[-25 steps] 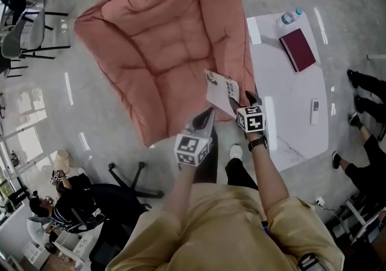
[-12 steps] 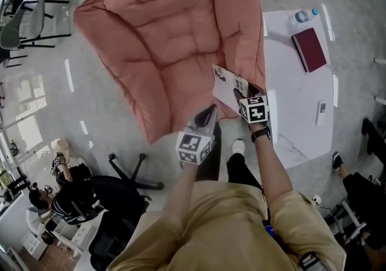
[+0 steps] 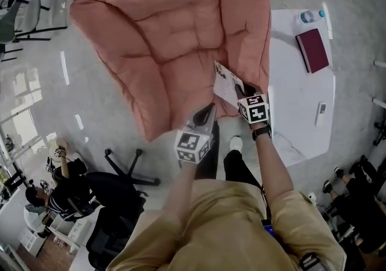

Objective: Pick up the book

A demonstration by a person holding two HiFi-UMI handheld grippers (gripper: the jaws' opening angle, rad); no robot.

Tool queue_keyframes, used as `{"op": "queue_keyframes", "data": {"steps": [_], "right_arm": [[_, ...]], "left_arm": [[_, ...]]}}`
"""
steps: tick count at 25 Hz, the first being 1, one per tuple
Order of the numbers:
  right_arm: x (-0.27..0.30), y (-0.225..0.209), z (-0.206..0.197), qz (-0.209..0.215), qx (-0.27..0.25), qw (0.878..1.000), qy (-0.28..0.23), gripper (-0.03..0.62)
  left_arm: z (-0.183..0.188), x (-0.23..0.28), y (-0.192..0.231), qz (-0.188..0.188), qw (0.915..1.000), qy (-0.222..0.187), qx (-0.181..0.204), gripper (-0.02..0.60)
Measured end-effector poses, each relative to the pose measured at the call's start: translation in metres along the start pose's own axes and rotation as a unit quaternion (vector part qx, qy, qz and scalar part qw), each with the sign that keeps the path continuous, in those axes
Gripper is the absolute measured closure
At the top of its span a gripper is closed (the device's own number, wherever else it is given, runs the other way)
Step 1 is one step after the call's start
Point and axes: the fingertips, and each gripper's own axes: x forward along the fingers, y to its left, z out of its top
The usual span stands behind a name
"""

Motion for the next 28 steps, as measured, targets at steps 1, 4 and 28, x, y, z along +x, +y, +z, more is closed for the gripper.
{"op": "queue_keyframes", "data": {"steps": [1, 4, 28], "right_arm": [[0.008, 0.009, -0.005, 0.020, -0.009, 1.000, 0.016, 0.511], [0.033, 0.028, -0.023, 0.033, -0.060, 0.996, 0.060, 0.508], [0.029, 0.027, -0.043, -0.005, -0.038, 0.997, 0.069, 0.543]], "left_arm": [[-0.002, 0.001, 0.003, 0.001, 1.0000, 0.001, -0.002, 0.580], [-0.005, 0.002, 0.007, 0.005, 1.0000, 0.002, -0.008, 0.580], [0.002, -0.034, 0.040, 0.047, 0.9972, -0.028, -0.051, 0.580]]}}
